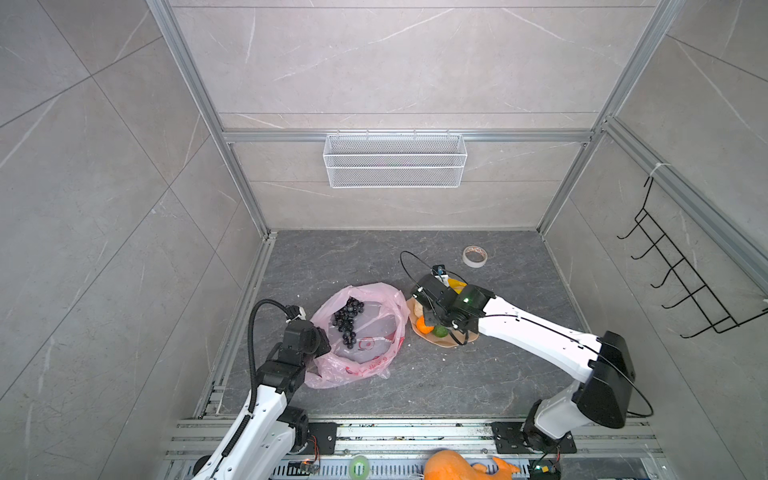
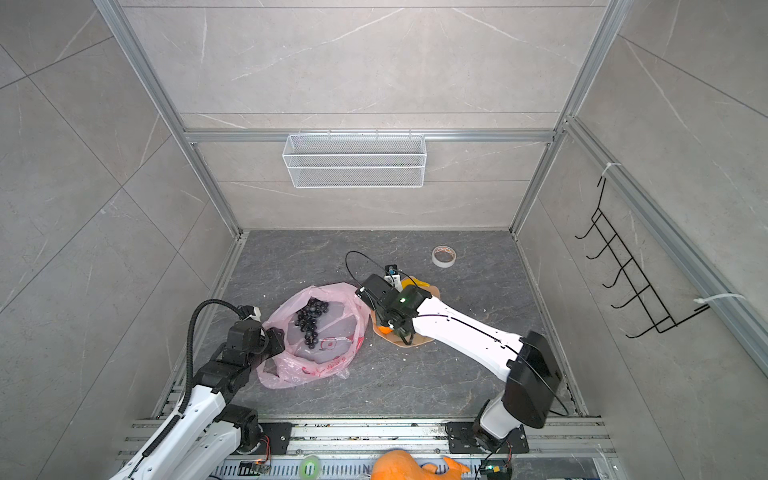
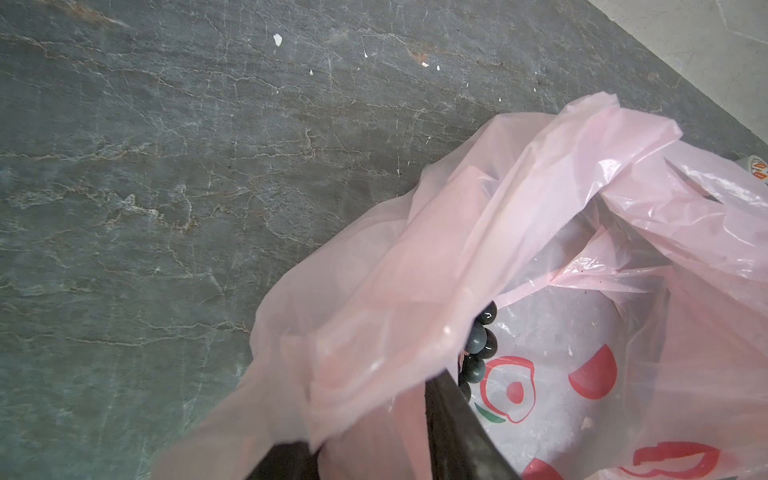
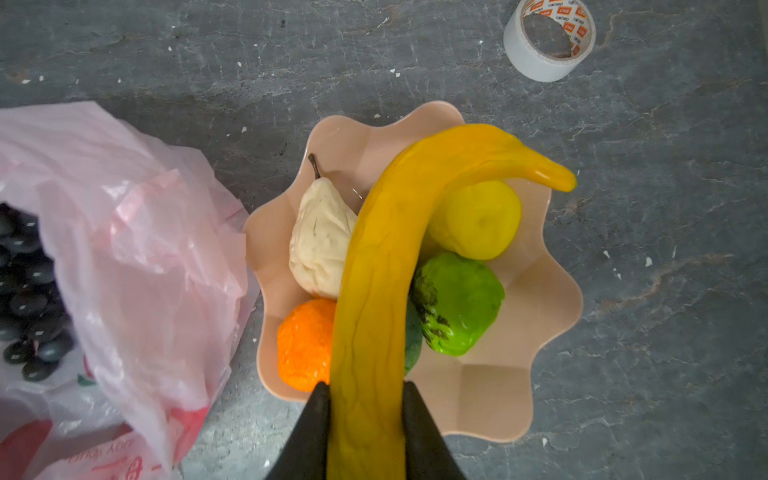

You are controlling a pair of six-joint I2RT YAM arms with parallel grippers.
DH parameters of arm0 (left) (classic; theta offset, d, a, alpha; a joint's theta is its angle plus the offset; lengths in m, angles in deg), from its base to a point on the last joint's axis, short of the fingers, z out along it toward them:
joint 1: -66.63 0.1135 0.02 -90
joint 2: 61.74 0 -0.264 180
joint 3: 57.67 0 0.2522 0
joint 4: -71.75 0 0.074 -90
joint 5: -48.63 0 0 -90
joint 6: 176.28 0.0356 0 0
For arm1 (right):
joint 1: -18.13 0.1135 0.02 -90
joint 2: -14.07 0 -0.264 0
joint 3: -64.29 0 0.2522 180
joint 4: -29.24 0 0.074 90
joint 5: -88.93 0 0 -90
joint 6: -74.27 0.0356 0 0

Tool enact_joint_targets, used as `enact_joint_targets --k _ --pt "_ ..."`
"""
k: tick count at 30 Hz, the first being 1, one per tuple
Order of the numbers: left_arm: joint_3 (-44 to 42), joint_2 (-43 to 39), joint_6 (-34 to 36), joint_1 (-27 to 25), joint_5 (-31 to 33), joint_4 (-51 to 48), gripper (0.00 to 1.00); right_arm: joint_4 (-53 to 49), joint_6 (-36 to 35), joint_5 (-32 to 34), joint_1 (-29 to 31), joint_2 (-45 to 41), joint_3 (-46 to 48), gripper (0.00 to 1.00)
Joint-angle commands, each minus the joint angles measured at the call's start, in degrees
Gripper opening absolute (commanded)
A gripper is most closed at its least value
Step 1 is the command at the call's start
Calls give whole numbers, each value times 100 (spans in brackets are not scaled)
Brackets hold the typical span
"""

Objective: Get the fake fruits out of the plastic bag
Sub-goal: 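Lower the yellow fruit onto the bowl and open the right gripper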

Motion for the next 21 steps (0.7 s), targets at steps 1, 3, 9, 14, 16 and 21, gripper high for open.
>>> enact_joint_targets --k 1,3,9,14,16,21 --pt "24 -22 85 -6 1 100 38 -66 -162 -21 -175 390 -399 27" --pt "25 -7 97 -6 -12 108 38 -86 -156 -69 -285 633 -564 27" --pt "26 -9 106 -7 -26 113 38 -153 37 -99 -451 1167 -887 27" --pt "5 -60 105 -15 -29 118 38 -375 166 30 -506 1619 -1235 27" --pt "-2 -89 102 -12 -28 113 38 -396 212 66 -530 1736 -1310 27" --pt "-1 -87 105 -8 -28 113 38 -443 354 81 -561 1907 -1392 28"
